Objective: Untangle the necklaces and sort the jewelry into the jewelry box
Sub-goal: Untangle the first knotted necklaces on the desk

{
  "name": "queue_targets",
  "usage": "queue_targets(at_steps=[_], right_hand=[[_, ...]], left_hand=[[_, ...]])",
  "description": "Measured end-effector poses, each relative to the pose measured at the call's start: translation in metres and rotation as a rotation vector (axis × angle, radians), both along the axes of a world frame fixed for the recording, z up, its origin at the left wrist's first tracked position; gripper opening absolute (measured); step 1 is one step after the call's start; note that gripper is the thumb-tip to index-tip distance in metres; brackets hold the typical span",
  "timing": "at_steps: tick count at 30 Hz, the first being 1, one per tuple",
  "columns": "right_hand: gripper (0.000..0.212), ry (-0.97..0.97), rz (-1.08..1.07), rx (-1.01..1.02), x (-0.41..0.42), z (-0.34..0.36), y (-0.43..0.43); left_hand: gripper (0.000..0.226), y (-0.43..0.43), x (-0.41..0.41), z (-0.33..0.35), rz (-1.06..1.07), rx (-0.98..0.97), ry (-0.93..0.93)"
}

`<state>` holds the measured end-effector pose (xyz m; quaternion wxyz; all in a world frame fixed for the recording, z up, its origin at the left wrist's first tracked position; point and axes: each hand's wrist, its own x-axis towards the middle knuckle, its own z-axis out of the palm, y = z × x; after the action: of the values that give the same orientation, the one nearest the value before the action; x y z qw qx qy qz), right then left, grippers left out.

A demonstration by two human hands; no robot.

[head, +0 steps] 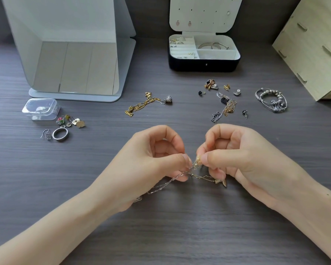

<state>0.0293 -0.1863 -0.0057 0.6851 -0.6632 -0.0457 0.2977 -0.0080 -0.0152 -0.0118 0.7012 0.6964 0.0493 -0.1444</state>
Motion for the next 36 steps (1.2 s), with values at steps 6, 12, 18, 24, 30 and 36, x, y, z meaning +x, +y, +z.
queue_targets(at_steps=[6,12,18,24,30,36], right_hand=[[0.021,0.030,-0.013,0.038,0.0004,-0.0003,0.0009],[0.022,0.024,-0.007,0.033,0.0006,-0.0008,0.0001],[0.022,0.012,-0.016,0.007,0.0014,-0.0017,-0.0009],[0.018,-0.047,-0.022,-0.059,-0.0010,-0.0019,-0.0001],[0.018,-0.073,0.009,-0.090,-0.0030,-0.0020,-0.0019],[0.015,-0.075,0.004,-0.104,-0.0034,-0.0002,-0.0010]], left_hand=[[0.014,-0.0013,-0.0010,0.0044,-0.067,0.008,0.006],[0.008,-0.0033,-0.0030,0.0045,-0.079,0.224,-0.111],[0.006,-0.0016,-0.0038,0.0030,-0.059,0.241,-0.134],[0.009,-0.0015,-0.0015,0.0032,0.047,0.024,-0.043],[0.013,-0.0021,-0.0004,0.0034,0.024,-0.006,0.011],[0.015,-0.0025,-0.0007,0.0061,-0.018,-0.078,0.015]])
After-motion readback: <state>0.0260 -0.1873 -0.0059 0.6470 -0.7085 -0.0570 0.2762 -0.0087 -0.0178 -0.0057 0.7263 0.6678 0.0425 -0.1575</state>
